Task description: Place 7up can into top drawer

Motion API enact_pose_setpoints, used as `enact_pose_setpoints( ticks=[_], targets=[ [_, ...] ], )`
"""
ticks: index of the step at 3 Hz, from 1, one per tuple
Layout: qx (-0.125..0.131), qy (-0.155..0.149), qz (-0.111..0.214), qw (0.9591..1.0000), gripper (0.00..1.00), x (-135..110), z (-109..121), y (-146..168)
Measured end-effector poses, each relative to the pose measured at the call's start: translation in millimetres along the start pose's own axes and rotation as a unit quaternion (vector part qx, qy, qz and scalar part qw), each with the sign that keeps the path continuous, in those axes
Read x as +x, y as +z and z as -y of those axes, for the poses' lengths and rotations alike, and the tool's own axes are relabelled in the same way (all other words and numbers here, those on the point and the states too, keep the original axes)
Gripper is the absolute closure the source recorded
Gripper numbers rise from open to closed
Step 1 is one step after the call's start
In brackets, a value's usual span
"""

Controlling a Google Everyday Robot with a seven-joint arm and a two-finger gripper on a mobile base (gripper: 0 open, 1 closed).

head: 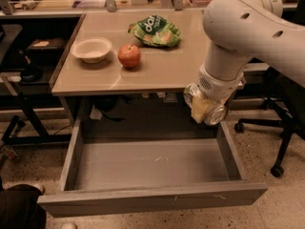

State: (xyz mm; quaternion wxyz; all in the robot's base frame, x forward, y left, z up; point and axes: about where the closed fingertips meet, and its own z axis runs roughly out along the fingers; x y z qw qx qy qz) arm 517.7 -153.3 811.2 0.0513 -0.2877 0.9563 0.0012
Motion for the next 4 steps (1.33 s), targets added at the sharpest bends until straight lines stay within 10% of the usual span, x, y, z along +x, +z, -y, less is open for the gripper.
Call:
enact_pose_setpoints(
  ticks=[4],
  targets=[
    [-0.103, -0.001, -0.033, 0.9941, 1.00, 13, -98, 115]
  ],
)
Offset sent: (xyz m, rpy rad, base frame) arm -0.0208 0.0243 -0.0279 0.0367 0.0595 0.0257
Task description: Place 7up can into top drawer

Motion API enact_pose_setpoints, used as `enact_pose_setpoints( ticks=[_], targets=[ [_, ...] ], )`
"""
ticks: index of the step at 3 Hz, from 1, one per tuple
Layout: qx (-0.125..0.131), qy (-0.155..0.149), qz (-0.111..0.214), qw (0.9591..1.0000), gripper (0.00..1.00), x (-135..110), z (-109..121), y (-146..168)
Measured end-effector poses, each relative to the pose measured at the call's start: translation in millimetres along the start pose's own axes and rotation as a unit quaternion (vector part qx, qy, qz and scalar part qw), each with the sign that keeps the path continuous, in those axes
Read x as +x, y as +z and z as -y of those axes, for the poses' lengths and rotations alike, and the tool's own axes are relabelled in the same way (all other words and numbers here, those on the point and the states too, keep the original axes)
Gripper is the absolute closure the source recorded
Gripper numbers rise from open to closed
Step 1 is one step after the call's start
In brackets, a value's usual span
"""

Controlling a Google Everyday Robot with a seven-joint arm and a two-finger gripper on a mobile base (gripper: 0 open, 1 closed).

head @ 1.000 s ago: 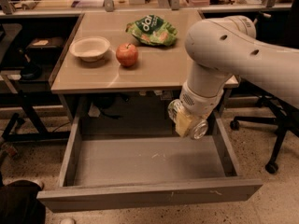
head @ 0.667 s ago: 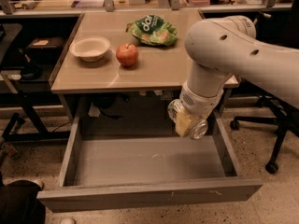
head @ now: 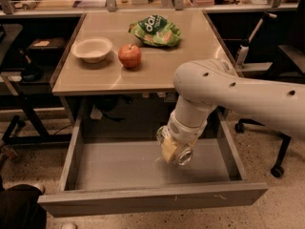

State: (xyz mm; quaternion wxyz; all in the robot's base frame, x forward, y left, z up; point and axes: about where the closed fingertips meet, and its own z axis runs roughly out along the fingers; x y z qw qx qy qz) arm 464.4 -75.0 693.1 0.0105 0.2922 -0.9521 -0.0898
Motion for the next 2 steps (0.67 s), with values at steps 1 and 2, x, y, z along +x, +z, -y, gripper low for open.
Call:
enact_pose_setpoints(
  ticks=[1, 2],
  targets=[
    [0.000, 0.000, 0.000, 1.0000, 1.00, 0, 0, 0],
    [-0.026, 0.007, 0.006, 0.9996, 1.00, -4, -10, 26]
  ],
)
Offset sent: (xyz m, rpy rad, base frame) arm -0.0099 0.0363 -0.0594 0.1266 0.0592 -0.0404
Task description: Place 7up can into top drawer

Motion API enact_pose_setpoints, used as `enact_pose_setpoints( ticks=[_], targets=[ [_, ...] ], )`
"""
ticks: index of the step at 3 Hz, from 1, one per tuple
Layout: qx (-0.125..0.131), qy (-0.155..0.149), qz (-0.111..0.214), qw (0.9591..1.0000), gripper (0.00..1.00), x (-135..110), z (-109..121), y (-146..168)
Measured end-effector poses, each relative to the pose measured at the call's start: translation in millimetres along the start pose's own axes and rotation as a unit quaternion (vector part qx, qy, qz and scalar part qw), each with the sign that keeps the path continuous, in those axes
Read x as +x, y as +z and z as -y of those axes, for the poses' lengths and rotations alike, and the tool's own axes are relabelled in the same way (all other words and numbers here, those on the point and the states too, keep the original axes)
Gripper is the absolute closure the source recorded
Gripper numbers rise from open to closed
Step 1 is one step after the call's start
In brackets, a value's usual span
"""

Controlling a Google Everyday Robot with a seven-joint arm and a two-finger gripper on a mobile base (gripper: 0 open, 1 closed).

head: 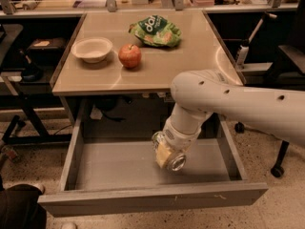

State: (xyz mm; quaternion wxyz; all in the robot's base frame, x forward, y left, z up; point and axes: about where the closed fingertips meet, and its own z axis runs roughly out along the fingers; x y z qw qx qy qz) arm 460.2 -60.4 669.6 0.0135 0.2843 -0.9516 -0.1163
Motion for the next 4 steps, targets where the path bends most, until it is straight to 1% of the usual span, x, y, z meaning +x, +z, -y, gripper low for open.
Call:
enact_pose_setpoints(
  ticks=[1, 2, 3, 4],
  targets=[
    [-0.016, 0.006, 0.017, 0.9997, 1.00, -15, -3, 20],
    [-0.020, 0.015, 0.024, 0.9994, 1.00, -28, -3, 36],
    [-0.028, 0.026, 0.024, 0.9990, 1.00, -34, -3, 54],
    [-0.042, 0.035, 0.018, 0.9984, 1.00, -34, -2, 71]
  ],
)
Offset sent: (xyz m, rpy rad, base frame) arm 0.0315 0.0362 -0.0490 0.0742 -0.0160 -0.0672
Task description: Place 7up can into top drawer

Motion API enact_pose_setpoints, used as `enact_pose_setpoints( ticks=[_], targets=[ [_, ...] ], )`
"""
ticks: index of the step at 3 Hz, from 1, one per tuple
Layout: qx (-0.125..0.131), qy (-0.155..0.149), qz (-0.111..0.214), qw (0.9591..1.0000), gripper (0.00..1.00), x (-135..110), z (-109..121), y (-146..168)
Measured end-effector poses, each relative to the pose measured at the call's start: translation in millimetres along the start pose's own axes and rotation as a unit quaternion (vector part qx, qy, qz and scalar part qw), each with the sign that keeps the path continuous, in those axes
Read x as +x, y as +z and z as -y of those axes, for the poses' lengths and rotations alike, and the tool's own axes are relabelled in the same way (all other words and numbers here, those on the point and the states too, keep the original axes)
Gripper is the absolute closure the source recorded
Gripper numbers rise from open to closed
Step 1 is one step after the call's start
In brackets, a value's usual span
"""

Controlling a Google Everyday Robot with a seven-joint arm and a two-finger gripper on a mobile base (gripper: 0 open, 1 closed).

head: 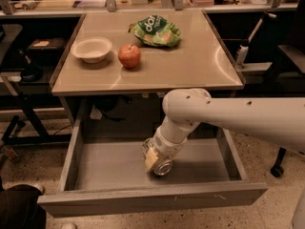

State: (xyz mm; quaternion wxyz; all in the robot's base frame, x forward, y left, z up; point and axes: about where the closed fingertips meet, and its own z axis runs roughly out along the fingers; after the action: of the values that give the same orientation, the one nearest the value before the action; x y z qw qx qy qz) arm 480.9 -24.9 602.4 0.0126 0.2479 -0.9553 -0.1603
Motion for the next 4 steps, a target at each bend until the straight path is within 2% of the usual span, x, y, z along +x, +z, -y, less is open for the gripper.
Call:
enact_pose_setpoints(
  ticks=[2, 4],
  targets=[
    [0.000, 0.000, 0.000, 1.0000, 0.59, 0.1, 0.0, 0.2],
    [0.000, 0.000, 0.000, 1.0000, 0.11, 0.1, 0.0, 0.3]
  ],
)
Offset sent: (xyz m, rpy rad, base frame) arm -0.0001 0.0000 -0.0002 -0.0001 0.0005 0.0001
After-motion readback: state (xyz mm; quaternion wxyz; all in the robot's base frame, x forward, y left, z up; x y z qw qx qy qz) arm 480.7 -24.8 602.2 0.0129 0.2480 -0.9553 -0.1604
